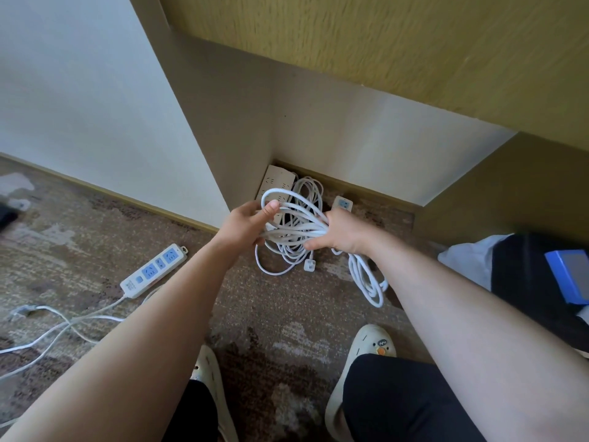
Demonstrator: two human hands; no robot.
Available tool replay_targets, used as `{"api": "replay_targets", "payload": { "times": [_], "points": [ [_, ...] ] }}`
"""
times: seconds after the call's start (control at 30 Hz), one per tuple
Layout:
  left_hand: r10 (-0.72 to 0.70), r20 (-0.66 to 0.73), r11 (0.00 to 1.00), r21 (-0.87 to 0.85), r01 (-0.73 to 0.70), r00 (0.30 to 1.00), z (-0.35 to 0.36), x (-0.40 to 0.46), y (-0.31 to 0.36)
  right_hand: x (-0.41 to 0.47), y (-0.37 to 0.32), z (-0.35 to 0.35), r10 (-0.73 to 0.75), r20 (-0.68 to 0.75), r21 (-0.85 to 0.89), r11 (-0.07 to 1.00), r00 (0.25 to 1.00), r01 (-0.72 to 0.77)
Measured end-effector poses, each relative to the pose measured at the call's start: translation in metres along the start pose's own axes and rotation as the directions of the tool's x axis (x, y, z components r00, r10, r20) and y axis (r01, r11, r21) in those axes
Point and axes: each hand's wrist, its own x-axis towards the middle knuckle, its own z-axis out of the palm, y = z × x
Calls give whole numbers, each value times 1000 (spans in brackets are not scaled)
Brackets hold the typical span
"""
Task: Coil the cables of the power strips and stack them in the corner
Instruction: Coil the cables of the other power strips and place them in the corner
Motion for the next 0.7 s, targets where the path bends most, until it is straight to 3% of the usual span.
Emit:
{"api": "replay_targets", "payload": {
  "times": [0.1, 0.2, 0.37, 0.47, 0.7],
  "points": [
    [23, -72, 1000, -4, -23, 997, 4, 3, -2, 1, 1, 0, 10, 18, -46, 999, 1000, -9],
    [60, -197, 992, 118, -37, 979, 13, 7, -3, 0, 2, 1, 24, 25, -98, 995, 999, -22],
    [4, -312, 988, 145, 43, 950, 14, 7, -3, -4, 5, 8, -133, -182, -204, 974, 974, 94],
    [4, -312, 990, 135, 40, 950, 12, 6, 1, -3, 8, 11, -201, -249, -306, 944, 947, 121],
    [-21, -184, 990, 134, 46, 983, 1, -2, -2, 3, 14, 12, -244, -217, -391, 909, 945, 145]
  ]
}}
